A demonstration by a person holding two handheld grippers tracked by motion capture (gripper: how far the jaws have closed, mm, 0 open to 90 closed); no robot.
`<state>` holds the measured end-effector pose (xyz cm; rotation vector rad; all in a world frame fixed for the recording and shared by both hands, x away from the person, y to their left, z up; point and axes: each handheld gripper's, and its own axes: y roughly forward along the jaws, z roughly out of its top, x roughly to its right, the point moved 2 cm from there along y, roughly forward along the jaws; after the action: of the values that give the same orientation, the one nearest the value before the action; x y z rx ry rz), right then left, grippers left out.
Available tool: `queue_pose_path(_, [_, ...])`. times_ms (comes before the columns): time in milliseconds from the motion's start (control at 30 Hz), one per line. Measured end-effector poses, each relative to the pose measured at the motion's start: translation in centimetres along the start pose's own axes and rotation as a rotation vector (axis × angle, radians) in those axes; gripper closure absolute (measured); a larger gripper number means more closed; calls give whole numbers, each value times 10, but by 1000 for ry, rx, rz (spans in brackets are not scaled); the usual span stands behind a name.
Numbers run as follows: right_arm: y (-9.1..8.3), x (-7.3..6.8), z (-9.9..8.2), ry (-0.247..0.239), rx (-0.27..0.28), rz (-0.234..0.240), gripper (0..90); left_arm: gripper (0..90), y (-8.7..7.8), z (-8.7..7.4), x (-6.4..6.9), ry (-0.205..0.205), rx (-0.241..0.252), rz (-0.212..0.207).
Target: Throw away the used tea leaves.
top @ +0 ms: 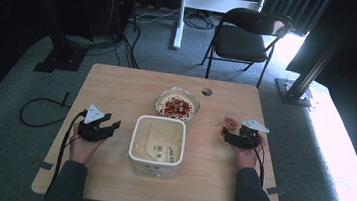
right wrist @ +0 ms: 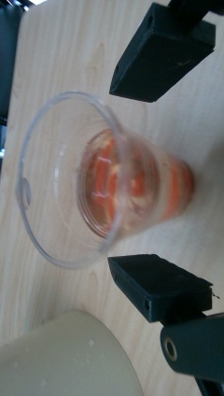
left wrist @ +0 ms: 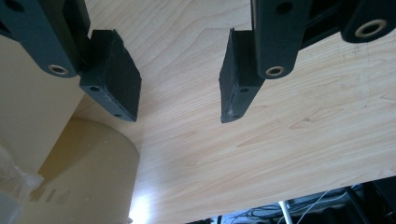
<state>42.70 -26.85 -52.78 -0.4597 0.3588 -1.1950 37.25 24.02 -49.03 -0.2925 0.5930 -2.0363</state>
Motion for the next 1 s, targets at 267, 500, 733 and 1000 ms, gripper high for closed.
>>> queue_pose_path(267, [11,3,2,6,47,24,219,485,3,1,1,-6,-5,-20])
queue_pose_path(500, [14,3,2,18,77,43,236,483,10,5,4,-7,-10,-26])
queue_pose_path(733, [14,2,3,2,89,43,293,483,21,12,5,3,-14,-40])
queue_pose_path(1000, [13,1,3,-6,91,36,334,483,35,18,8,5,-15,-54])
